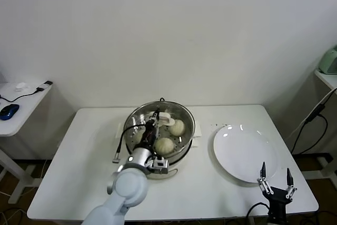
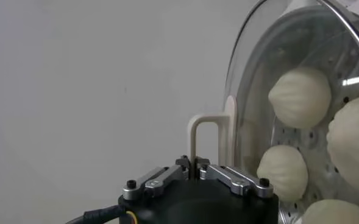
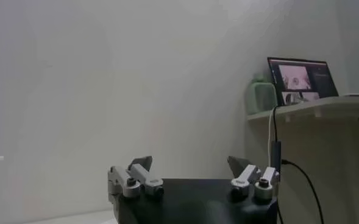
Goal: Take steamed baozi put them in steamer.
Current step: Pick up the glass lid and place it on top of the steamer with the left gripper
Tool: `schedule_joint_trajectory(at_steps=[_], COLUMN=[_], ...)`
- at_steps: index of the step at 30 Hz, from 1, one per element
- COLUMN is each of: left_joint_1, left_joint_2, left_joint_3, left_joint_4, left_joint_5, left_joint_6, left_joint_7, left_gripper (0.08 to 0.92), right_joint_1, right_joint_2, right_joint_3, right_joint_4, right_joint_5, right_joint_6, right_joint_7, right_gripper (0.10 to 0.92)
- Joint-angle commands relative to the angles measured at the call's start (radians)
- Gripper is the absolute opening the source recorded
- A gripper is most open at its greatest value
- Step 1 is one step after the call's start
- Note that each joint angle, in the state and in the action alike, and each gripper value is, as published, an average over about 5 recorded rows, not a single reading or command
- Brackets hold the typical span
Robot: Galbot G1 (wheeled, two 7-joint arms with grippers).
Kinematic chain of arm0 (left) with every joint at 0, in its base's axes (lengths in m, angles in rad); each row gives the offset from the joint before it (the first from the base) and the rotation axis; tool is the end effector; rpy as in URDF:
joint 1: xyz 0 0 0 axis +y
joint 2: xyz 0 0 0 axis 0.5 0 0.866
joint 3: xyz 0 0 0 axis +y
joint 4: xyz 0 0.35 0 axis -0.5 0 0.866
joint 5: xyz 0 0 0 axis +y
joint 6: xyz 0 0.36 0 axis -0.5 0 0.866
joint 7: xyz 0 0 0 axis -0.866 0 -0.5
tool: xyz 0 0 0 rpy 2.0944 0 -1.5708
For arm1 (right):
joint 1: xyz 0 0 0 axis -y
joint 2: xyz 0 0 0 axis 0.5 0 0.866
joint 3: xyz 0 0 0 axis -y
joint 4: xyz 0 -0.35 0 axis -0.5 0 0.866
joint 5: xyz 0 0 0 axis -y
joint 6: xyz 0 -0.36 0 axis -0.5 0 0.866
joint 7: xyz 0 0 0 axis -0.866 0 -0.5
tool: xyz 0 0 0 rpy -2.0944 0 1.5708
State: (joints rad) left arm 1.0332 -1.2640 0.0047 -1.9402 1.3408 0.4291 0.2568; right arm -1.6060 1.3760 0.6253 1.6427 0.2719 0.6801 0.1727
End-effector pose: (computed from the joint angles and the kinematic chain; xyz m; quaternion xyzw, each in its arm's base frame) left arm 0.2936 -0.0949 -0.2568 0.0790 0.7190 0.6889 0.0470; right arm 0.1380 -0.0985 -0.4530 0.1402 0.9843 0.0152 0.1061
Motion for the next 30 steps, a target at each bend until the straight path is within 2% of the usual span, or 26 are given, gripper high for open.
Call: schedule_joint_trajectory(at_steps=[1,30], left_joint_1=[0.003,0.011], left_joint_2=[-0.028,-0.053], left_joint_3=[0.001,-0.013], left_joint_4=[0.032,0.078], left_joint_5=[0.040,0.058], left_joint_6=[0.017,0.010], left_joint_7=[-0.016,-0.059], left_gripper=[0.139,0.139], right_joint_1=[-0.001,-0.003], right_joint_2=[-0.001,0.006], right_joint_3=[-0.001,-0.013], right_joint_4=[-0.002,-0.009], right_joint_5=[-0.002,-0.020], right_joint_6=[0.003,0.015], right_joint_7=[-0.001,-0.013], right_gripper=[0.823,0.823])
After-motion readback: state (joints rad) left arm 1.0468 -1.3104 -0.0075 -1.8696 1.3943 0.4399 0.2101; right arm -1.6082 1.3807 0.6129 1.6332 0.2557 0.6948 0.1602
